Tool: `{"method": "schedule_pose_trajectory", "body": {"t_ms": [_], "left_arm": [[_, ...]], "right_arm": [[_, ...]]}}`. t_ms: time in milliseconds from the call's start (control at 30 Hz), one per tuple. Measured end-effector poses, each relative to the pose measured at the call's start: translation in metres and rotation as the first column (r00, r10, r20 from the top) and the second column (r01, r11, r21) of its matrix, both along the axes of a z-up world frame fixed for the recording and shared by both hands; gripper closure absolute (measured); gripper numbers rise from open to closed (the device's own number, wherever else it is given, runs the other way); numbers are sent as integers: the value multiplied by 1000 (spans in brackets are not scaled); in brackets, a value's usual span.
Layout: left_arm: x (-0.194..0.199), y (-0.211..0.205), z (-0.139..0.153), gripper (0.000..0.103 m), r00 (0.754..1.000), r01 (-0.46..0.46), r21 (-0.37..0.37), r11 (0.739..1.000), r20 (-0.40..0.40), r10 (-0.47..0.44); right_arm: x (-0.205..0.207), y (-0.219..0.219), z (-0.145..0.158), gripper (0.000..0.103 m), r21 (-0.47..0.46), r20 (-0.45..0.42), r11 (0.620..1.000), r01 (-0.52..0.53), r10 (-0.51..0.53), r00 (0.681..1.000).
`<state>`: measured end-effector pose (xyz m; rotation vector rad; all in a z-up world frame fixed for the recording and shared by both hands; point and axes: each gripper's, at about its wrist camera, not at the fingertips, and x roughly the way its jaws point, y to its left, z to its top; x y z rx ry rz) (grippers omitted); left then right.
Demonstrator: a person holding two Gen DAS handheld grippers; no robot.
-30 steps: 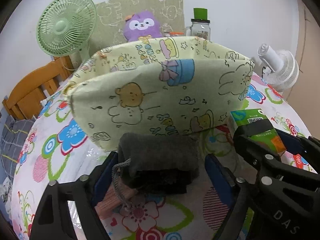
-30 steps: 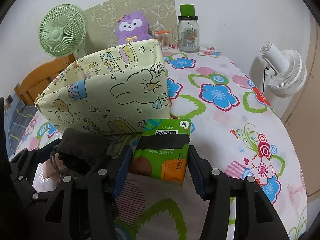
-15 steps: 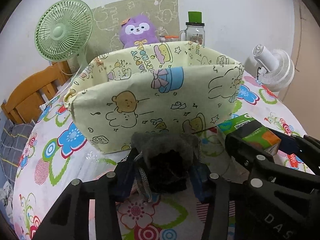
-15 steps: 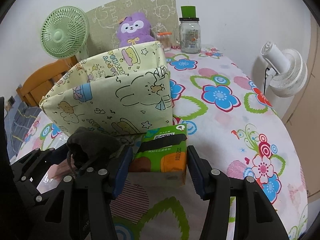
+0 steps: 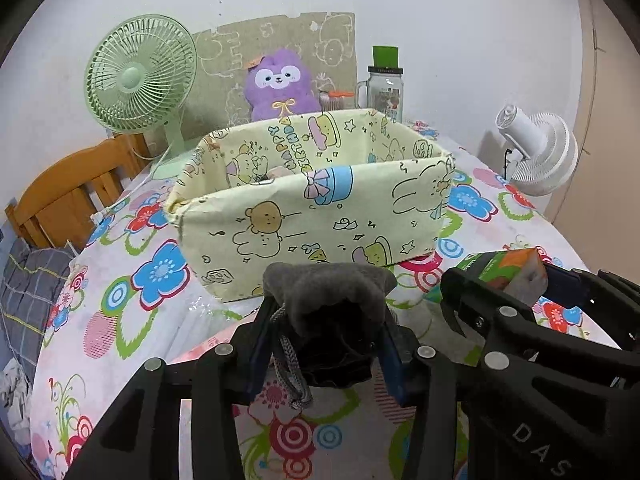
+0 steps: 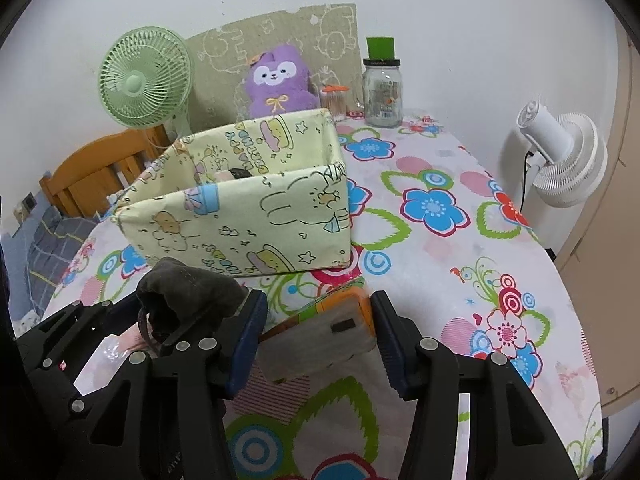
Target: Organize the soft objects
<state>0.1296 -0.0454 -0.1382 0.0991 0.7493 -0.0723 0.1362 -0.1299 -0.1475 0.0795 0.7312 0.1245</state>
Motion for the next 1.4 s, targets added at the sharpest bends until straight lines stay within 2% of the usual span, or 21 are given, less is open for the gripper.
{"method": "schedule_pose_trajectory", "body": {"t_ms": [867, 1400], "left_arm": [[-60, 9, 56, 55, 993, -22, -34, 999, 113, 25], [-81, 3, 92, 55, 983, 17, -37, 999, 185, -10]], "right_arm": [[-61, 11, 56, 47, 6, 122, 1000, -17, 17, 992], [-88, 14, 92, 47, -3, 199, 1000, -14, 14, 980]]}}
